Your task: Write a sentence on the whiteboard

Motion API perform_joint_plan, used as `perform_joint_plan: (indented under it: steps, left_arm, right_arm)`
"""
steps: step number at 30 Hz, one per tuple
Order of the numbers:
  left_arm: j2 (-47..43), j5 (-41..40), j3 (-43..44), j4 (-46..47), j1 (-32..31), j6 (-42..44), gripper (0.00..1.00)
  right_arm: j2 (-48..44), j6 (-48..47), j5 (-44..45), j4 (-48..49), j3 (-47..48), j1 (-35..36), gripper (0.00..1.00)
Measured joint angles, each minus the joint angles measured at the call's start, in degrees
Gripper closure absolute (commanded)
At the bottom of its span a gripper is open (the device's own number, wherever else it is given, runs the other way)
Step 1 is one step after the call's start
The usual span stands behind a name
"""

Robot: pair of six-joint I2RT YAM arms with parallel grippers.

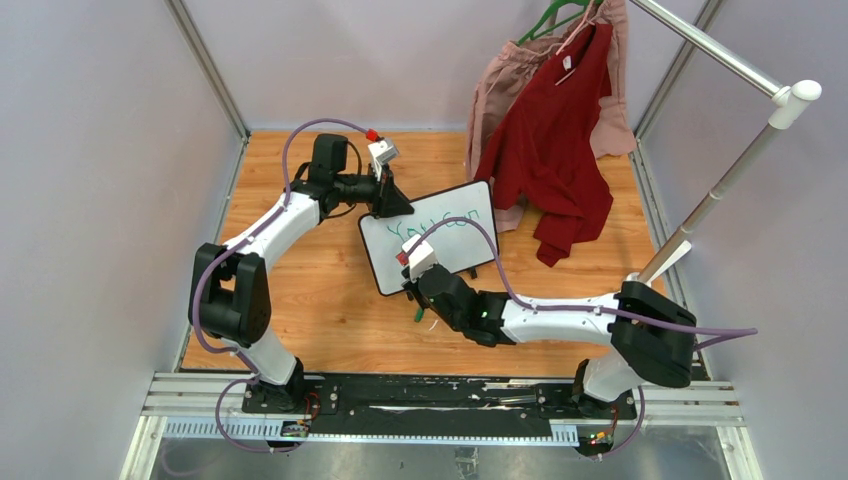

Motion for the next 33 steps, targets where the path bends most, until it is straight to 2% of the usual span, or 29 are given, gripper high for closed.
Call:
perform_joint_plan:
  steps: [21, 33]
  left_arm:
    - [-0.37, -0.26, -0.20, 0.02, -0.07, 0.00, 1.00]
    - [-0.39, -0.33, -0.20, 0.02, -0.09, 0.00, 1.00]
  right_arm:
    - [2.58, 0.11, -3.63, -0.11, 1.18, 0.22, 1.00]
    - [1.81, 1.27, -1.66, -2.97, 0.50, 0.02, 1.00]
